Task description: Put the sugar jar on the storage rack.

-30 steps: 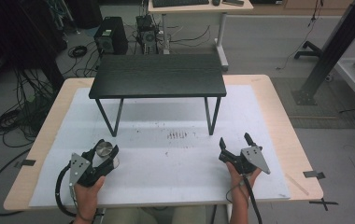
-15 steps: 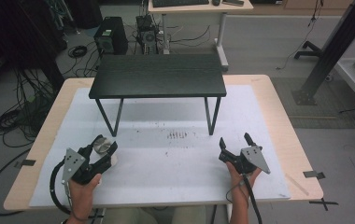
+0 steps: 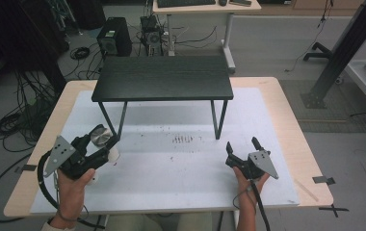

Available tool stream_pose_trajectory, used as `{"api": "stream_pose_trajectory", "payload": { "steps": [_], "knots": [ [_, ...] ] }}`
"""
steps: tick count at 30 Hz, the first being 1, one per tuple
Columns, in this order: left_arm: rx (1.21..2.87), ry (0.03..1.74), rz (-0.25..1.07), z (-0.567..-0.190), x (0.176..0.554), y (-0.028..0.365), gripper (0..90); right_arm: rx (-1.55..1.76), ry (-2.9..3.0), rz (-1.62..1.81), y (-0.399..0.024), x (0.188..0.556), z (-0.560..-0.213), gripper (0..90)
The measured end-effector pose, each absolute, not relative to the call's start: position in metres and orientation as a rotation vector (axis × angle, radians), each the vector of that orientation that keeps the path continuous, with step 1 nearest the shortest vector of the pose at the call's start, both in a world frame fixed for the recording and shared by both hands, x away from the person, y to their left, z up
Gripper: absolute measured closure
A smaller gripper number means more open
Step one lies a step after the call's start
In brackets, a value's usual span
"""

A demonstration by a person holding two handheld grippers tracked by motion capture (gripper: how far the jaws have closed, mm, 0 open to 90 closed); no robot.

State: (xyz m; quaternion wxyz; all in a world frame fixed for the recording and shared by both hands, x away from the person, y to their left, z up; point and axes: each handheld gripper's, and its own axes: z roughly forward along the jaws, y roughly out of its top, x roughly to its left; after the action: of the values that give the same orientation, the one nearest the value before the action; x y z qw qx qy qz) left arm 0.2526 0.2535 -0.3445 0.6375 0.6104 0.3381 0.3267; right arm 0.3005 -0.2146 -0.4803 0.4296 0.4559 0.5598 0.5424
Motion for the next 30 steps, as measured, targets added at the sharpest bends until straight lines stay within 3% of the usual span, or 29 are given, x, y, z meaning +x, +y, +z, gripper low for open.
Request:
{"api": "stream_pose_trajectory", "payload": {
  "steps": [19, 30],
  "knots": [
    [1.389, 0.626, 0.692, -0.251, 0.280, 0.229, 42.0, 1.142, 1.394, 1.358, -0.215, 0.300, -0.480, 8.6],
    [1.381, 0.622, 0.676, -0.224, 0.305, 0.223, 42.0, 1.143, 1.395, 1.359, -0.215, 0.300, -0.480, 8.6]
  ]
}}
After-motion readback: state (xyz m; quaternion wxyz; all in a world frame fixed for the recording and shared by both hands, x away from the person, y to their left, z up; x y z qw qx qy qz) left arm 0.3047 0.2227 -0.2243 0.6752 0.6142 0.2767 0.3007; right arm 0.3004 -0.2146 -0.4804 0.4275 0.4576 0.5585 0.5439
